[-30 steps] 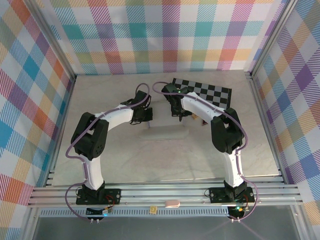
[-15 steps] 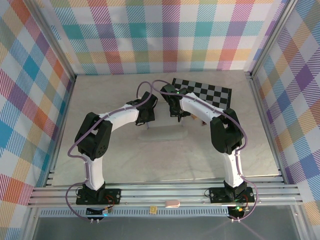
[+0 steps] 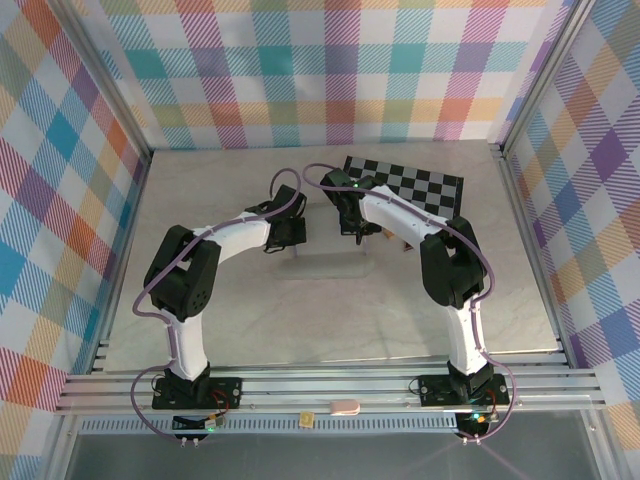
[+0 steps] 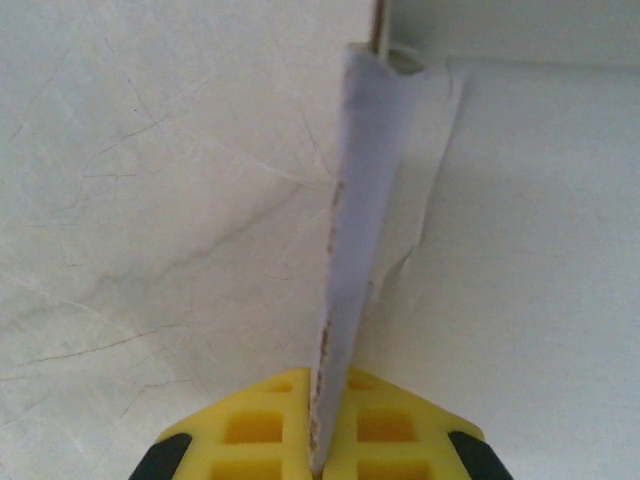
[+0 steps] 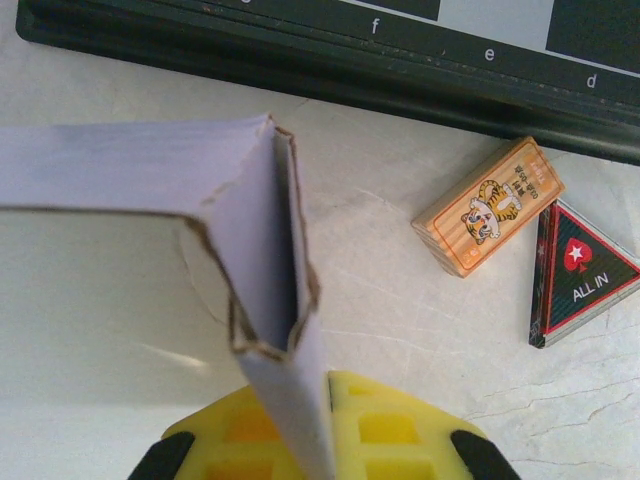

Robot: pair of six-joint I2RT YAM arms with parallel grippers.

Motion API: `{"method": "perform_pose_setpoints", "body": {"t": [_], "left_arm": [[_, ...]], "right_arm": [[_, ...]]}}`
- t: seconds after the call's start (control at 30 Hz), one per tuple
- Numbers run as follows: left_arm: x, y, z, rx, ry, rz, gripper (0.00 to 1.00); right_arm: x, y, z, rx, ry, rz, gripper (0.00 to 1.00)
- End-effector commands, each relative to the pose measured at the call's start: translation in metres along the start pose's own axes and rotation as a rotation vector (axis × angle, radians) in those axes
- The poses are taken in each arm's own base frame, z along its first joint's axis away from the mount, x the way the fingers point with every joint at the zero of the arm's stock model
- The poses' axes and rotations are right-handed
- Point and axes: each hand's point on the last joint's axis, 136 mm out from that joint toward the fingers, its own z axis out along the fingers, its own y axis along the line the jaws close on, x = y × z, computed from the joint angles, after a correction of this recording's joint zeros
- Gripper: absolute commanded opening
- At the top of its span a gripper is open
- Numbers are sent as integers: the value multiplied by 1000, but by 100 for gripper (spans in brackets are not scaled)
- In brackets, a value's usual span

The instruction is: Fold the paper box

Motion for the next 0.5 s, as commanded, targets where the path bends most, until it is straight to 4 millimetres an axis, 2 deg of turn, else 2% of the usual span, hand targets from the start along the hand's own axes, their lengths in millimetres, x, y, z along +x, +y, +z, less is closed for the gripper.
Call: {"method": "perform_pose_setpoints", "body": {"t": [0.0,0.17,0.27,0.33,0.37,0.47], "left_arm": [[40,52,11,-231,137,37,0],[51,84,-1,-455,137,44,0],[55,83,0,-436,146,28,0],[52,74,0,-387,140,30,0],[47,66,-2,-344,123,30,2],[28,45,-14,-228,58,35,27]], "right_arm": [[-7,-18,-3,73,-24,20,0],[-7,-19,-4,79,-21,27,0],[-6,-18,-3,77,-16,24,0],[-6,-18,-3,74,-15,22,0],[-5,-17,-2,70,-13,19,0],[-4,-15,-1,60,-10,13,0]]}}
